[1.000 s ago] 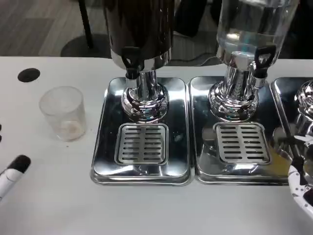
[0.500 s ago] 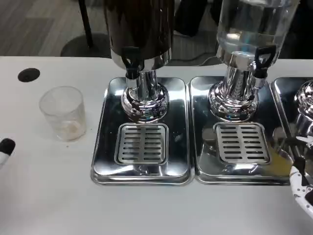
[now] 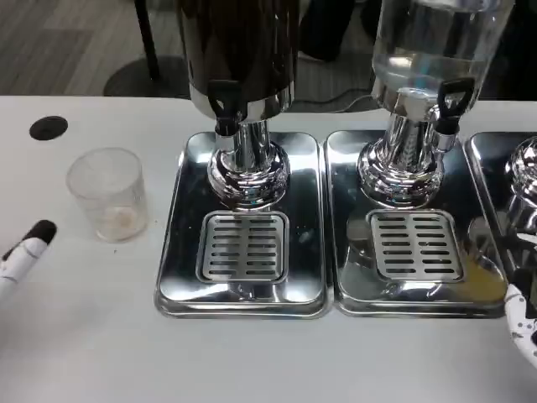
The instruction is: Grasp the cup under the faucet to collect the drink, then remove the cup.
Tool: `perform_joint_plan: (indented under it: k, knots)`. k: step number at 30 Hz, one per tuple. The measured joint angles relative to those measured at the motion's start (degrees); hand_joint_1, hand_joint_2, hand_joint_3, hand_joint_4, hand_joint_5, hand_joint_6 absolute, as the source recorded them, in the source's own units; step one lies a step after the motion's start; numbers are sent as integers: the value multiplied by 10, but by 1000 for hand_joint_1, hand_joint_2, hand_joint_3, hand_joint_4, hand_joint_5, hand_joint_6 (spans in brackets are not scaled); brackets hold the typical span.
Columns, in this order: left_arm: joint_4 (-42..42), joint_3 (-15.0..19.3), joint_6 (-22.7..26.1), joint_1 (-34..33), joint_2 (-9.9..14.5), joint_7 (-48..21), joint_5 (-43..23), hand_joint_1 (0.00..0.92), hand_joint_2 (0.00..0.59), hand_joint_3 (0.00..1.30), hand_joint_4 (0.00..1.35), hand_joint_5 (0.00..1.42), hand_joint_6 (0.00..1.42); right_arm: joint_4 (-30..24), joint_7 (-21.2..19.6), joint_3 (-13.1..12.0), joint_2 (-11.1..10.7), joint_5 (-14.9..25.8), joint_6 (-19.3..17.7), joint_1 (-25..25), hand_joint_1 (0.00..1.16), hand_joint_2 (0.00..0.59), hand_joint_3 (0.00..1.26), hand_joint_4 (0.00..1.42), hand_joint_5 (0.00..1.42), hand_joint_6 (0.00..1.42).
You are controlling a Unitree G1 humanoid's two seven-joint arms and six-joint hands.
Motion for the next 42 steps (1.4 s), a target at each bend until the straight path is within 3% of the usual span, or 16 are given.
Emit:
perform_joint_plan:
  k: [10, 23, 42]
  knots:
    - [22, -23, 19, -35, 8, 26, 43, 446, 61, 0, 0, 88, 108, -8, 0, -3, 0, 10, -1, 0, 537, 583, 373, 231, 184, 158]
    - [80, -38, 40, -79, 21, 33, 50, 431, 60, 0, 0, 88, 110, -12, 0, -4, 0, 12, -7, -1, 536, 583, 373, 239, 184, 158]
    - [120, -117, 94, -142, 20, 91, 108, 415, 77, 0, 1, 90, 126, -18, 1, -10, 0, 23, -12, 0, 535, 583, 377, 239, 184, 158]
